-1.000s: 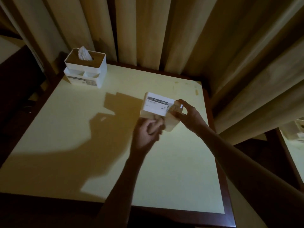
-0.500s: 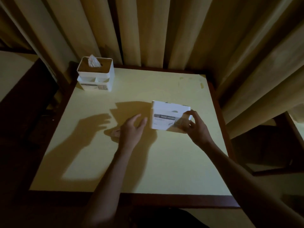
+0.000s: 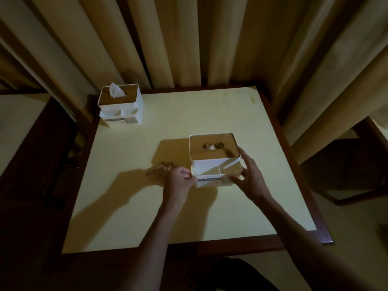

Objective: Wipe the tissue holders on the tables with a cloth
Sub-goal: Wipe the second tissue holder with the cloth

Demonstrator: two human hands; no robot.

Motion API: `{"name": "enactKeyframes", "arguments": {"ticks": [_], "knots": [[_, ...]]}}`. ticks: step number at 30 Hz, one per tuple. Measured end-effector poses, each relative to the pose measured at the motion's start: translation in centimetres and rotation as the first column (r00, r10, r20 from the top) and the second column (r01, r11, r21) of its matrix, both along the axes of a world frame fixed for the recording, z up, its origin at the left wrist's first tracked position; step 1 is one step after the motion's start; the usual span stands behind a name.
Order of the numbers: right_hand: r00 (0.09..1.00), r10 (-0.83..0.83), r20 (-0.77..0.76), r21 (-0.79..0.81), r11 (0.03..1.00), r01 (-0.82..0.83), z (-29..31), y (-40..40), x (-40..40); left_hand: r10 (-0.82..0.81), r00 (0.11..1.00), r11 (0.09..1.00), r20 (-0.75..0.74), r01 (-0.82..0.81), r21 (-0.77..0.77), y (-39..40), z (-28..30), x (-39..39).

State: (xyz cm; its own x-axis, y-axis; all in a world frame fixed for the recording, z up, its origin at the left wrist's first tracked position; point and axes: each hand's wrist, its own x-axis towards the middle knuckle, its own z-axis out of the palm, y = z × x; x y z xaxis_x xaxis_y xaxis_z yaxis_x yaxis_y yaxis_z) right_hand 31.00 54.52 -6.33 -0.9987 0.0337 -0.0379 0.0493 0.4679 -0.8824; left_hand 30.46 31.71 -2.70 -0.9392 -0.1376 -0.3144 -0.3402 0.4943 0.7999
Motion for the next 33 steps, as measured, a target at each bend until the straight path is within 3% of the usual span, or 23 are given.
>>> {"name": "enactKeyframes", "arguments": {"ticks": [11,14,17,21,25,28,30,33], "knots": [[0.982,0.112,-0.153,0.196,0.977,-0.081,-2.5,0.7,0.9,-0.017,0.998,0.999,0.064,0.019,-0.032,1.2,-2.2,1.3],[0.985,0.116,-0.124,0.142,0.985,-0.098,-1.4,0.6,1.1,-0.061,0.995,0.995,0.076,0.067,-0.08,1.1,-1.6,0.6],[0.994,0.088,-0.066,0.019,0.996,-0.087,0.2,0.5,1.1,-0.02,0.998,0.982,-0.06,0.008,-0.188,1.1,0.0,-0.7],[0.999,0.044,-0.029,0.095,0.995,-0.041,1.2,0.7,-1.2,-0.171,0.941,0.934,-0.293,0.061,-0.351,2.1,2.1,-3.7],[0.994,0.095,0.048,0.167,0.981,-0.102,1.3,1.0,-3.7,-0.439,0.87,0.808,-0.227,0.271,-0.523,3.8,3.0,-6.1],[0.985,0.157,0.071,0.181,0.969,-0.167,0.7,1.6,-4.5,-0.601,0.797,0.637,-0.063,0.43,-0.64,4.6,3.0,-7.5],[0.982,0.174,0.074,0.179,0.966,-0.185,0.2,2.1,-4.7,-0.677,0.734,0.515,0.062,0.532,-0.672,4.9,3.0,-8.2],[0.976,0.188,0.106,0.092,0.976,-0.198,-0.1,2.2,-4.9,-0.723,0.672,0.413,0.159,0.606,-0.68,5.4,3.4,-9.3]]}}
